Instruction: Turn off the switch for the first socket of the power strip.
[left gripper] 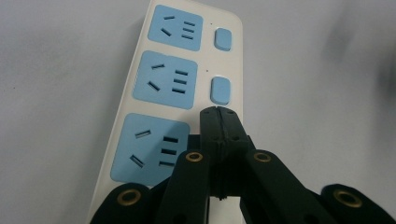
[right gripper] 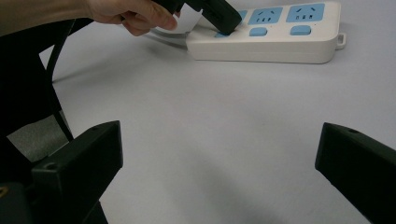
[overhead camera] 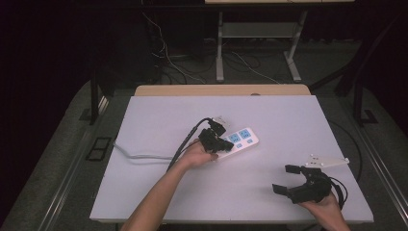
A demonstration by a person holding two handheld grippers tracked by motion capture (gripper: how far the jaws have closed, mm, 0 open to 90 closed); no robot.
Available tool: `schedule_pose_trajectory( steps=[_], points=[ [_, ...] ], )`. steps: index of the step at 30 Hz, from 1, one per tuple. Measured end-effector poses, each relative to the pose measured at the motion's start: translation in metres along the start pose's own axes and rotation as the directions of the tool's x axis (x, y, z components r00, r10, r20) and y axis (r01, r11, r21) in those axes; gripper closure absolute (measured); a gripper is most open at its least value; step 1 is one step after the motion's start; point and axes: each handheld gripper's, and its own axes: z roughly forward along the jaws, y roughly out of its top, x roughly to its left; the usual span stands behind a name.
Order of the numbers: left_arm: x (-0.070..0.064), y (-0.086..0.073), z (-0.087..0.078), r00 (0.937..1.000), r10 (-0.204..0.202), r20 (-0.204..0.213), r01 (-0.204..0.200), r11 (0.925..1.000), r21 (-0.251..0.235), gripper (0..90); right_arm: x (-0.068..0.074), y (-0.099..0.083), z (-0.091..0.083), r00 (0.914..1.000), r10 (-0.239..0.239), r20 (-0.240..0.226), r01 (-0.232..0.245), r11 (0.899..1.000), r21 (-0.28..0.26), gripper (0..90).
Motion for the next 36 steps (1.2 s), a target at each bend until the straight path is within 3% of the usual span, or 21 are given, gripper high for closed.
schedule_pose_trajectory(
  steps=[4,12,15,21,28,31,36],
  points=[
    [-0.004,0.000,0.000,0.9993,0.030,-0.024,-0.030,0.9995,0.003,89.9,-0.001,0.000,0.000,1.0000,0.003,0.002,-0.003,1.000,0.002,0.6],
    [-0.006,-0.010,-0.001,0.9997,0.014,-0.020,-0.015,0.9984,-0.054,89.9,-0.001,0.000,-0.002,1.0000,0.001,0.002,-0.001,1.000,-0.002,0.6],
    [-0.007,-0.008,-0.001,0.9993,0.027,-0.025,-0.028,0.9987,-0.043,89.9,-0.001,-0.001,-0.001,1.0000,0.002,0.002,-0.002,1.000,0.001,0.6],
    [-0.004,-0.006,-0.001,0.9999,0.010,-0.007,-0.011,0.9994,-0.033,89.9,-0.001,0.000,-0.001,1.0000,-0.001,0.001,0.001,1.000,0.001,0.6],
    [-0.006,0.000,0.000,0.9994,0.025,-0.024,-0.024,0.9997,0.003,89.8,-0.002,0.000,-0.002,1.0000,0.004,0.005,-0.004,1.000,-0.008,0.6],
    [-0.006,0.004,0.000,0.9981,0.037,-0.050,-0.036,0.9992,0.019,89.7,-0.002,0.000,-0.003,1.0000,0.004,0.005,-0.004,1.000,-0.010,0.6],
    [-0.002,0.009,-0.009,0.9985,0.030,-0.046,-0.031,0.9995,-0.011,89.7,-0.003,0.000,-0.003,0.9999,0.009,0.005,-0.009,1.000,-0.012,0.6]
  ],
)
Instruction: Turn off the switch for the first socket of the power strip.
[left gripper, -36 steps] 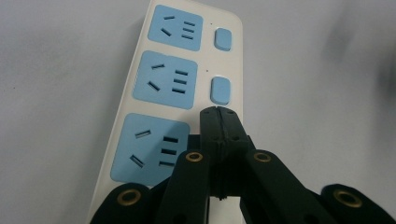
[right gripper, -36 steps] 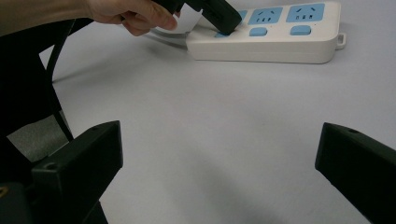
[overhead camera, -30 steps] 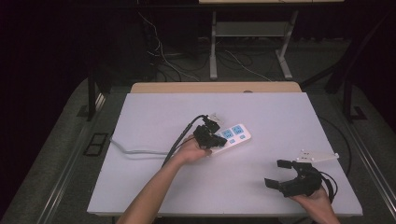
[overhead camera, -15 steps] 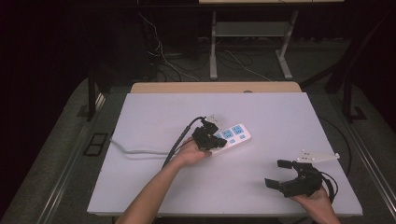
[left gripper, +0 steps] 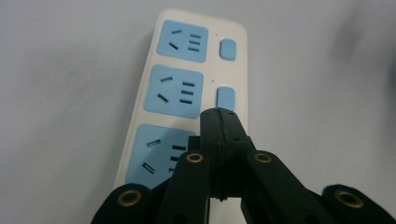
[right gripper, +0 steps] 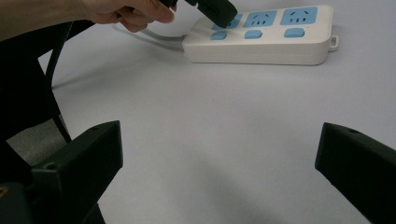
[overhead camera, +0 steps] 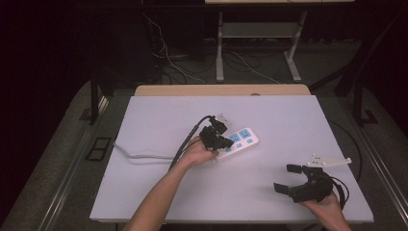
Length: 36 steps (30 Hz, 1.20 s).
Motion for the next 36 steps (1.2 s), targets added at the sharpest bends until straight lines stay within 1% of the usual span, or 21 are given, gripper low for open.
schedule_pose_trajectory(
  steps=[2,11,14,15,22,29,36],
  points=[
    [0.004,0.000,-0.005,0.9999,-0.013,-0.007,0.013,0.9997,-0.019,89.7,0.000,0.000,-0.001,1.0000,0.004,0.001,-0.004,1.000,-0.003,0.6],
    [0.016,-0.004,-0.028,0.9993,-0.033,-0.019,0.032,0.9982,-0.050,89.6,-0.001,0.000,-0.001,1.0000,0.006,0.003,-0.006,1.000,-0.002,0.6],
    [0.018,-0.006,-0.034,0.9991,-0.036,-0.021,0.035,0.9977,-0.059,89.5,-0.001,0.000,-0.001,1.0000,0.005,0.004,-0.005,1.000,-0.002,0.6],
    [0.018,-0.006,-0.036,0.9992,-0.031,-0.023,0.030,0.9979,-0.058,89.5,-0.001,0.000,-0.001,1.0000,0.006,0.004,-0.006,1.000,-0.001,0.6],
    [0.019,-0.012,-0.052,0.9989,-0.041,-0.022,0.039,0.9963,-0.076,89.3,-0.001,0.000,0.000,1.0000,0.002,0.001,-0.002,1.000,0.000,0.6],
    [0.020,-0.019,-0.073,0.9990,-0.044,-0.011,0.043,0.9941,-0.100,88.9,0.000,0.000,0.001,1.0000,0.001,-0.001,-0.001,1.000,0.002,0.6],
    [0.021,-0.027,-0.092,0.9980,-0.060,-0.019,0.057,0.9903,-0.127,77.3,0.000,0.000,0.002,1.0000,0.002,-0.001,-0.002,1.000,0.005,0.6]
  ],
)
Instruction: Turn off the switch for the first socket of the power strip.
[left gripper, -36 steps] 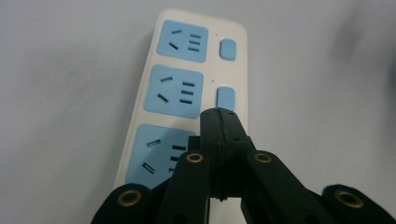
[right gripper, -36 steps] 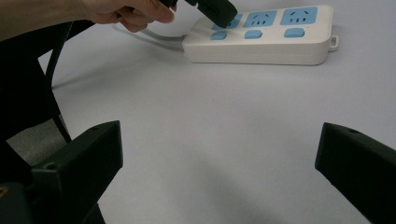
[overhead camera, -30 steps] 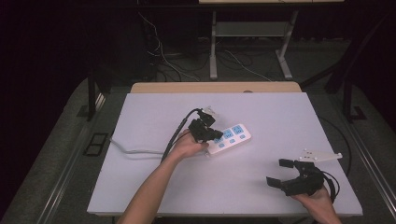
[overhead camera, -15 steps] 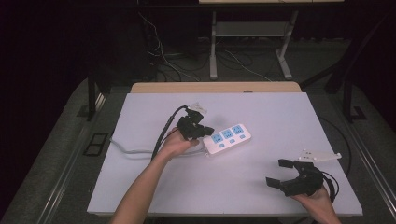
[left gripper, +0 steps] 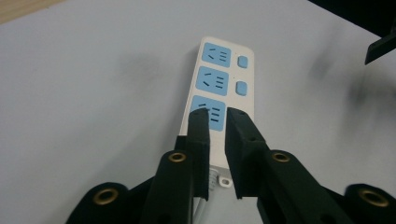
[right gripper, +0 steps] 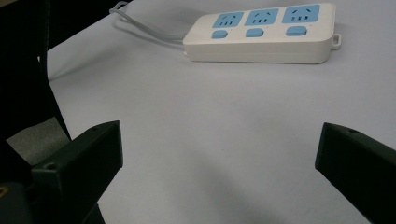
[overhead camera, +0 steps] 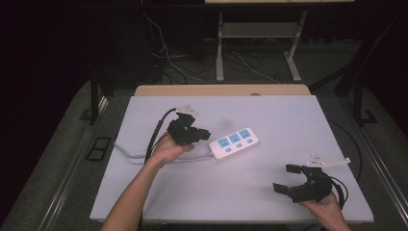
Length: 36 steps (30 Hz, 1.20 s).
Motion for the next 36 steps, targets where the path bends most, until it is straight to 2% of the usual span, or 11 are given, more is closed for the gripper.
schedule_pose_trajectory(
  steps=[3,10,16,27,36],
  points=[
    [0.001,-0.003,-0.009,0.9999,-0.011,0.003,0.011,0.9998,-0.017,68.1,0.000,0.000,0.000,1.0000,0.000,-0.001,0.000,1.000,-0.001,0.6],
    [0.005,-0.009,-0.026,0.9985,-0.036,0.040,0.037,0.9988,-0.031,37.3,0.000,0.000,0.001,1.0000,-0.001,-0.001,0.001,1.000,-0.001,0.6],
    [0.006,-0.016,-0.041,0.9975,-0.055,0.044,0.058,0.9966,-0.059,20.6,0.000,0.000,0.003,1.0000,0.001,-0.002,-0.001,1.000,0.003,0.6],
    [0.002,-0.033,-0.066,0.9955,-0.094,0.004,0.094,0.9910,-0.095,0.2,0.001,0.000,0.005,1.0000,-0.003,-0.002,0.003,1.000,0.007,0.6],
    [-0.009,-0.053,-0.078,0.9952,-0.098,-0.002,0.097,0.9868,-0.130,0.0,0.002,0.001,0.006,1.0000,-0.001,-0.002,0.001,1.000,0.011,0.6]
  ],
)
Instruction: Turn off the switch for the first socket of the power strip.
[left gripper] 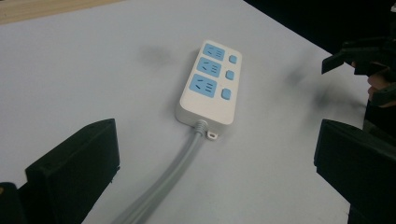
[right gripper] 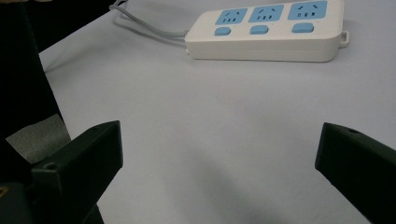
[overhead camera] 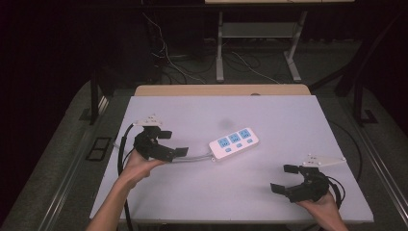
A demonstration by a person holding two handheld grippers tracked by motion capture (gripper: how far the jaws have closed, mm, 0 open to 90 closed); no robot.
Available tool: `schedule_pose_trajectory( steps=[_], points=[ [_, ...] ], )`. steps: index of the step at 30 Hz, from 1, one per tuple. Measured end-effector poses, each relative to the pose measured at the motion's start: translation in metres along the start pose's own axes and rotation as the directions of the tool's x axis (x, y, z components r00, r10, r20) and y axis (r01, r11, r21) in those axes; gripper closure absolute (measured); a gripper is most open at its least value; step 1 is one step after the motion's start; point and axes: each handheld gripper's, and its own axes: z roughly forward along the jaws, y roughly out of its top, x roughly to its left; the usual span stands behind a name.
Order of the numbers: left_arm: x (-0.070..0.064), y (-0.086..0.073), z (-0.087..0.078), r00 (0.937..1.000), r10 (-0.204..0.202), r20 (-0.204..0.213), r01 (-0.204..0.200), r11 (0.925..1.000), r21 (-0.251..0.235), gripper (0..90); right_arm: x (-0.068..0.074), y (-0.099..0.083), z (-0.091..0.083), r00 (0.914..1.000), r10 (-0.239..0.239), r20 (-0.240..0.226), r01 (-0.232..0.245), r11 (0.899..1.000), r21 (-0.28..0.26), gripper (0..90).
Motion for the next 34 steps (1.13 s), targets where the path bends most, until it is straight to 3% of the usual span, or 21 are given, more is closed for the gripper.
schedule_pose_trajectory(
  steps=[20,34],
  points=[
    [-0.018,-0.055,0.001,0.9999,0.009,-0.009,-0.009,0.9990,-0.044,0.0,0.001,0.000,0.002,1.0000,0.001,-0.002,-0.001,1.000,0.008,0.6],
    [-0.019,-0.086,0.009,0.9999,-0.008,-0.008,0.008,0.9987,-0.051,0.0,0.000,-0.001,0.002,1.0000,0.002,0.001,-0.002,1.000,0.014,0.6]
  ],
)
